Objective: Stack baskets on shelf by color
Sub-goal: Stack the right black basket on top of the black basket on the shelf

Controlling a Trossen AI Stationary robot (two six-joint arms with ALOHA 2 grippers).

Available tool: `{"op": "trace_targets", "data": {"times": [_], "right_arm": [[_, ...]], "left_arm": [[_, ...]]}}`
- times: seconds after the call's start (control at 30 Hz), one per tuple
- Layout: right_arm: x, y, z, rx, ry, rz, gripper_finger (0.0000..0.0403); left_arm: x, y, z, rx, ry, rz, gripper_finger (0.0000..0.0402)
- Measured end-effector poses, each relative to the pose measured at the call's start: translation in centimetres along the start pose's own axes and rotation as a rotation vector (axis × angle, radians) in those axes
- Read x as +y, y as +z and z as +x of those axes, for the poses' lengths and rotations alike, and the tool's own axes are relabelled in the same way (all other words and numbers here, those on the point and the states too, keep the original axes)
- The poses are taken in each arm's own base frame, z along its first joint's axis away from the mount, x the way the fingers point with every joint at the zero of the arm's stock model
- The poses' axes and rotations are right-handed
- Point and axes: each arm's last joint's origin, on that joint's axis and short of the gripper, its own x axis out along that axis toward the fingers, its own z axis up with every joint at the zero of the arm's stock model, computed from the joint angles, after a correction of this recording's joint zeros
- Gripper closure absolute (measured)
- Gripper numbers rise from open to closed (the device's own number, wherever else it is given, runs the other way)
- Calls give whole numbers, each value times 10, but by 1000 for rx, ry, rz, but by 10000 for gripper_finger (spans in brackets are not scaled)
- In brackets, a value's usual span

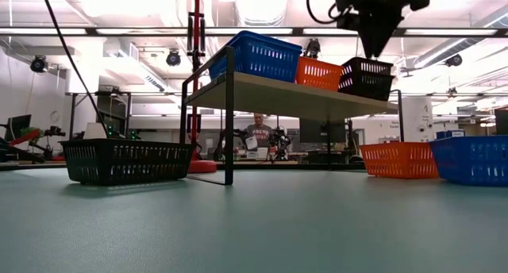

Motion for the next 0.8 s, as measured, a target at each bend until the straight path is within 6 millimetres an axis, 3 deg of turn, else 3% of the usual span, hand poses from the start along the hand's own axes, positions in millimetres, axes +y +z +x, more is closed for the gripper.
{"op": "trace_targets", "data": {"times": [0.17, 0.4, 0.8], "right_arm": [[-4, 5, -11, -68, -53, 55, 340], [-9, 14, -4, -161, -75, 75, 388], [-8, 19, 20, -111, -9, 68, 394]], "left_arm": [[0, -2, 0, 1, 1, 15, 380], [0, -2, 0, 1, 1, 40, 380], [0, -2, 0, 1, 1, 38, 380]]}}
